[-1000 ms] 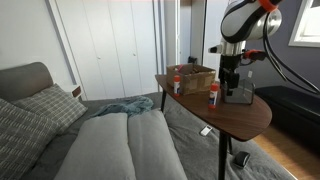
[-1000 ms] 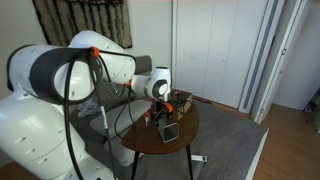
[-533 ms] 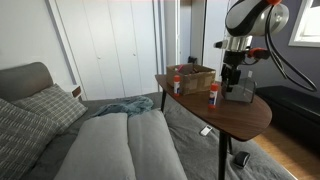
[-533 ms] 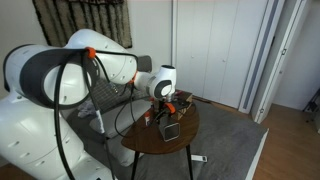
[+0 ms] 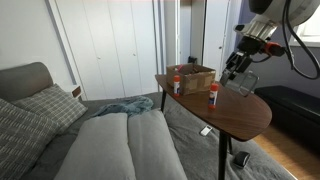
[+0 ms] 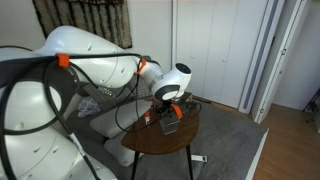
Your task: Remove the glue stick from the basket then turn the basket upside down and put the glue stick on top of the basket.
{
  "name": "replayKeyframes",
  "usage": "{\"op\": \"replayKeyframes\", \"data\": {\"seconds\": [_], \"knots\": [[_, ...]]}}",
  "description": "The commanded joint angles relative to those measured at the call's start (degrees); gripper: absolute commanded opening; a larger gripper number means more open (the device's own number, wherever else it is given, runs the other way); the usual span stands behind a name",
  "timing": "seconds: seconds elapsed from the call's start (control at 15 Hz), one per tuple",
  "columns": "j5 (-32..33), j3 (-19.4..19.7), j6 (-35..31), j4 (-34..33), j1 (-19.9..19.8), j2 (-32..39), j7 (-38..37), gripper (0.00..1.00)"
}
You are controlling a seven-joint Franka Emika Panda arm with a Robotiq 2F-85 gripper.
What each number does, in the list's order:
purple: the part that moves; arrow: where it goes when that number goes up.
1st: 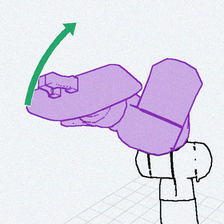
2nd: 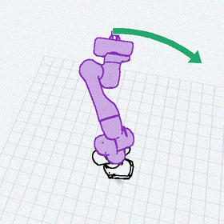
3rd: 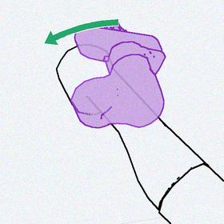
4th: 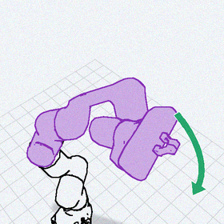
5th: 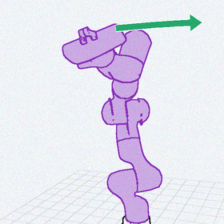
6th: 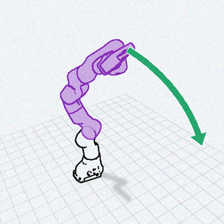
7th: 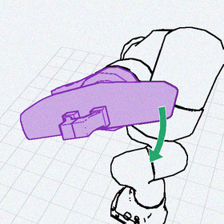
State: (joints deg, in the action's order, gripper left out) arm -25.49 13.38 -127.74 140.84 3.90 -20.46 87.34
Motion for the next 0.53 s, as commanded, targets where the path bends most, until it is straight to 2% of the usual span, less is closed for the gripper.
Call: {"op": "replayKeyframes", "data": {"seconds": [0.0,0.2,0.47], "knots": [[-8.94,4.34,0.54,4.0,0.8,-5.09,13.28,0.53],[-16.05,6.8,2.69,5.14,0.34,-5.9,22.9,0.53],[-23.77,7.78,7.39,5.91,-1.72,-4.65,31.54,0.53]]}}
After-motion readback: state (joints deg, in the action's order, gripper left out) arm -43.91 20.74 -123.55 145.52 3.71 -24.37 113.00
